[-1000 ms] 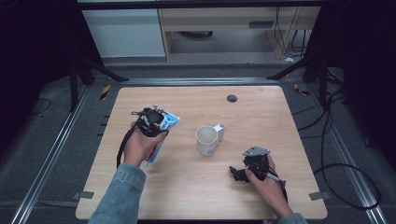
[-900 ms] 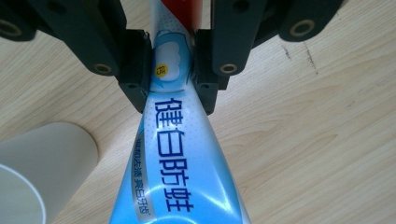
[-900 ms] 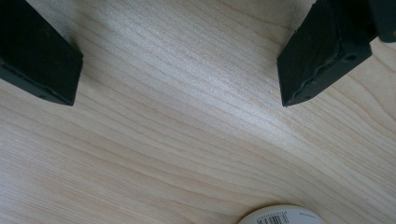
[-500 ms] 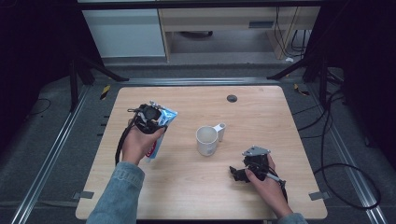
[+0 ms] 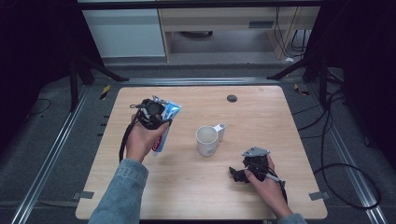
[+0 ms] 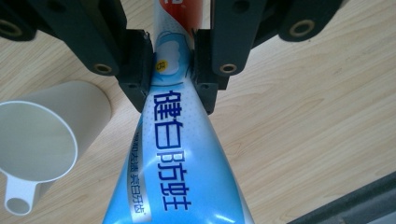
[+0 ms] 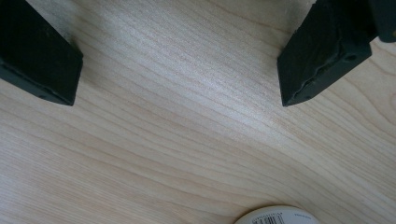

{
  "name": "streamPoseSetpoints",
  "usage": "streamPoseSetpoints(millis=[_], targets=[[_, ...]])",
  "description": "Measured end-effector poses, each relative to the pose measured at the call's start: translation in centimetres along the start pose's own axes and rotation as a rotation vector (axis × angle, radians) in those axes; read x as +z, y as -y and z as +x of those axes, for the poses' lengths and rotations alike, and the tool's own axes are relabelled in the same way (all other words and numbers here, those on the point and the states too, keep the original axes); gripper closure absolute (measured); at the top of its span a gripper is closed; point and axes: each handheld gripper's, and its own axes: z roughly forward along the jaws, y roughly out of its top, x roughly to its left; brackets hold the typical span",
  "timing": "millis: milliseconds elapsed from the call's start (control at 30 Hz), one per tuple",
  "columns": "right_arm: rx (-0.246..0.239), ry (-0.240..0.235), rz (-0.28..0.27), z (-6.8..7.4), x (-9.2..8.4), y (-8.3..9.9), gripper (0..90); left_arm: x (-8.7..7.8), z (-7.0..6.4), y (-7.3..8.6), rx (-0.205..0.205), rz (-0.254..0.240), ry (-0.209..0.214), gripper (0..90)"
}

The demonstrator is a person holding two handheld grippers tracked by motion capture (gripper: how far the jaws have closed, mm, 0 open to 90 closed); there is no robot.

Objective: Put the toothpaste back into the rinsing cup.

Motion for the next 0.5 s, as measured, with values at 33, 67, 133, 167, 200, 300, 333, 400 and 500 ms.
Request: streamPoseSetpoints(millis=[33, 67, 133, 167, 200, 300, 333, 400, 500], targets=[[-0.002, 0.001, 0.000, 0.0, 0.0, 0.0, 0.3, 0.1, -0.3, -0.4, 0.005, -0.015, 0.001, 72.1], [-0.002, 0.001, 0.000, 0.0, 0.0, 0.0, 0.3, 0.1, -0.5, -0.6, 0.008, -0.024, 0.003, 72.2], [-0.003, 0.000, 0.000, 0.0, 0.0, 0.0, 0.3, 0.2, -0.7, -0.8, 0.011, -0.025, 0.005, 72.2], [-0.003, 0.000, 0.001, 0.0, 0.0, 0.0, 0.3, 0.5, -1.1, -1.2, 0.012, -0.034, 0.007, 72.2], [-0.003, -0.001, 0.001, 0.0, 0.0, 0.0, 0.3, 0.5, -1.3, -1.4, 0.018, -0.034, 0.008, 72.2], [-0.004, -0.002, 0.002, 0.0, 0.0, 0.0, 0.3, 0.6, -1.8, -2.0, 0.029, -0.036, 0.006, 72.2], [-0.008, -0.004, 0.002, -0.1, 0.0, 0.0, 0.3, 0.6, -2.0, -2.1, 0.029, -0.045, 0.004, 72.2], [-0.010, -0.006, 0.002, -0.1, 0.0, 0.0, 0.3, 0.5, -2.3, -2.4, 0.033, -0.056, 0.001, 72.1], [-0.012, -0.008, 0.002, -0.1, 0.0, 0.0, 0.3, 0.3, -2.5, -2.7, 0.033, -0.072, 0.002, 72.2]])
